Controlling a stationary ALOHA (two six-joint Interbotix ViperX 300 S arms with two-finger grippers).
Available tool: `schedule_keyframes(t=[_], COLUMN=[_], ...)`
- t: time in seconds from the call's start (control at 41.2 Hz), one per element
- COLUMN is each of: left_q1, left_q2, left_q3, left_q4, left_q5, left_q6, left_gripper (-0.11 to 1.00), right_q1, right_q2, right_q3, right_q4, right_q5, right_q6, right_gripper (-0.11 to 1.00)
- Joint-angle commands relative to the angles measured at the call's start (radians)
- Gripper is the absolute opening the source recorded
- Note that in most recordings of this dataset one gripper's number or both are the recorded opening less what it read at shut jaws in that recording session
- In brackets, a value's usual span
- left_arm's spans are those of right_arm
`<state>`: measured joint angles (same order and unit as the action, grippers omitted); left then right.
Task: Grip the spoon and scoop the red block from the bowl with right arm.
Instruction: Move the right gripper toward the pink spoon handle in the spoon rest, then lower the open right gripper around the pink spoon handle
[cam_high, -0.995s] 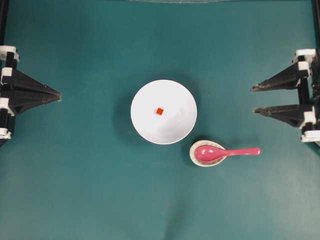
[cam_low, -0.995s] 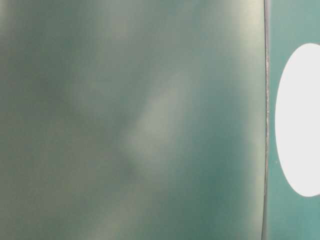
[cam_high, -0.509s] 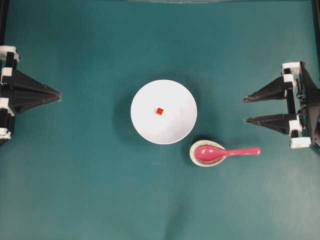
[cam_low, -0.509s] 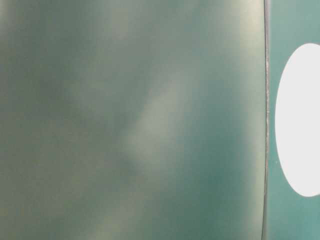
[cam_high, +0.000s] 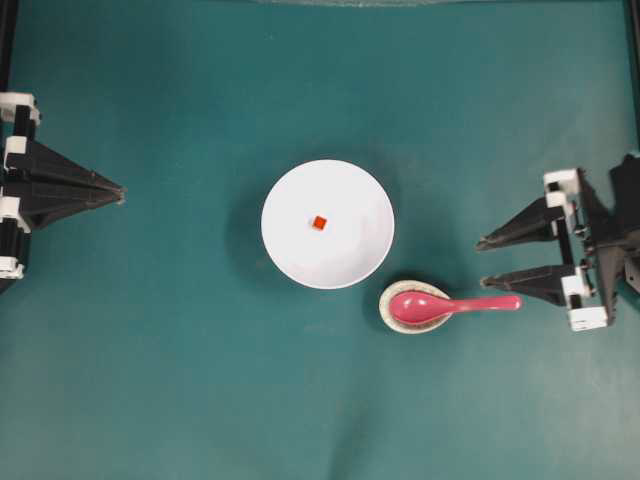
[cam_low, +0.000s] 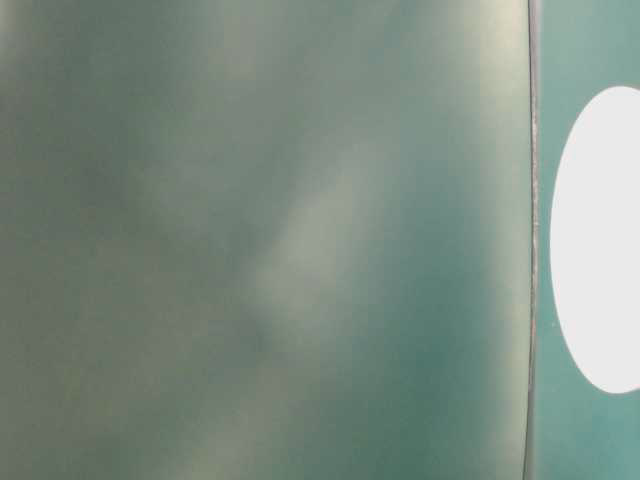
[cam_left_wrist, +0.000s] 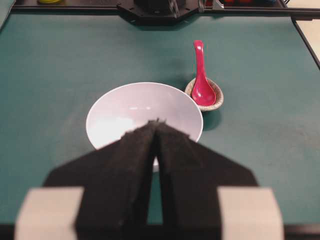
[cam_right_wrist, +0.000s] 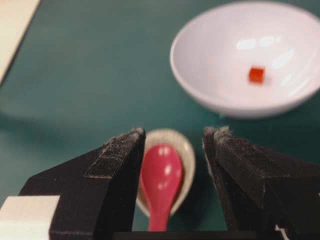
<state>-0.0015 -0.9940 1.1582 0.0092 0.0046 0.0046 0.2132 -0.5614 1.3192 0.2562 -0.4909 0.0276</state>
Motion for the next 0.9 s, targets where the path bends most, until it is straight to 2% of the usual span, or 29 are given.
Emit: schedule_keyframes(t=[0.0,0.146,0.388,0.655,0.873], left_q1=[-0.002,-0.002,-0.002,-0.002,-0.003], left_q2=[0.008,0.009,0.009,0.009,0.009], left_q3=[-0.026,-0.026,-0.026,-0.026,-0.026], left_q4=[0.003,0.003,0.003,0.003,0.003], left_q5=[-0.005,-0.005,0.000,0.000,0.000], left_q6=[0.000,0.000,0.000,-0.003,-0.003], left_gripper=[0.02,0.02,0.02,0.02,0.02], right_q1=[0.026,0.067,0.127,0.187,0.241], right_q2=[0.052,0.150,0.279,0.354,0.388], right_q3=[-0.006,0.002,0.005,0.008,0.020], right_q4=[0.028,0.067,0.166,0.232,0.261], right_q5=[-0.074,-0.176,-0.284,-0.302,-0.304], right_q6=[-0.002,-0.002,-0.002,0.002,0.058], right_gripper=[0.55,0.55,0.55,0.55,0.55])
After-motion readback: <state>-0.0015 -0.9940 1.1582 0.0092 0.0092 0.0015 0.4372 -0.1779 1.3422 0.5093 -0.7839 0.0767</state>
